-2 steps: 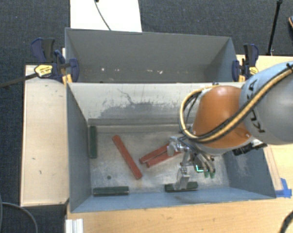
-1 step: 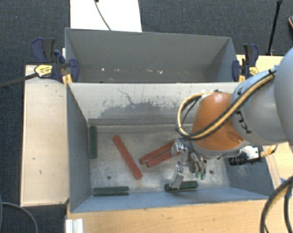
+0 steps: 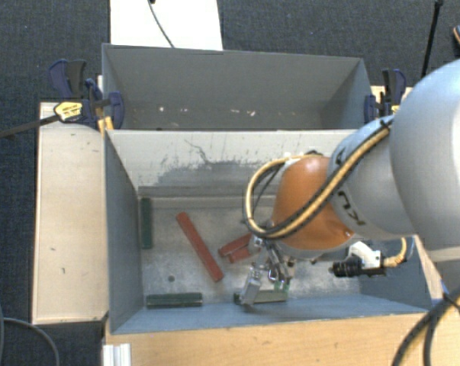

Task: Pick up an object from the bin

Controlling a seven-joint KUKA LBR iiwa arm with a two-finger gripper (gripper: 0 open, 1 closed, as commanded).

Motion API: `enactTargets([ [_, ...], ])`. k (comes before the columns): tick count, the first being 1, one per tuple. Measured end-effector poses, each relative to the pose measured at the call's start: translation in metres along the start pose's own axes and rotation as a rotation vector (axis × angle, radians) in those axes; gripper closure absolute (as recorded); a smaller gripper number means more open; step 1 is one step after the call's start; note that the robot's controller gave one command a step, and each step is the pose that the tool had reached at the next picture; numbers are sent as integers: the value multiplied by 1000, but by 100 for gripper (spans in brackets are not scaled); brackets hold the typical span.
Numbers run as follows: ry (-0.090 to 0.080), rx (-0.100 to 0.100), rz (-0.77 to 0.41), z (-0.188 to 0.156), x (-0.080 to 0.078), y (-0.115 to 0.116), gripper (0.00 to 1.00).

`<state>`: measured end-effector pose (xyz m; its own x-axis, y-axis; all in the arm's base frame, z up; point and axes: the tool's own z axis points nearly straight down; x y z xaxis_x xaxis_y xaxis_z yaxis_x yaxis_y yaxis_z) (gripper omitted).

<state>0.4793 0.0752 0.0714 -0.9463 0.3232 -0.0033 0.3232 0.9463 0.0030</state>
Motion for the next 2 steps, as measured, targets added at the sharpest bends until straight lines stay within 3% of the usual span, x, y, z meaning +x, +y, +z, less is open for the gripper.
enactTargets([
  [1, -3, -1, 5, -1, -2, -1, 100],
  [2, -3, 6, 8, 1, -55, -102, 100],
])
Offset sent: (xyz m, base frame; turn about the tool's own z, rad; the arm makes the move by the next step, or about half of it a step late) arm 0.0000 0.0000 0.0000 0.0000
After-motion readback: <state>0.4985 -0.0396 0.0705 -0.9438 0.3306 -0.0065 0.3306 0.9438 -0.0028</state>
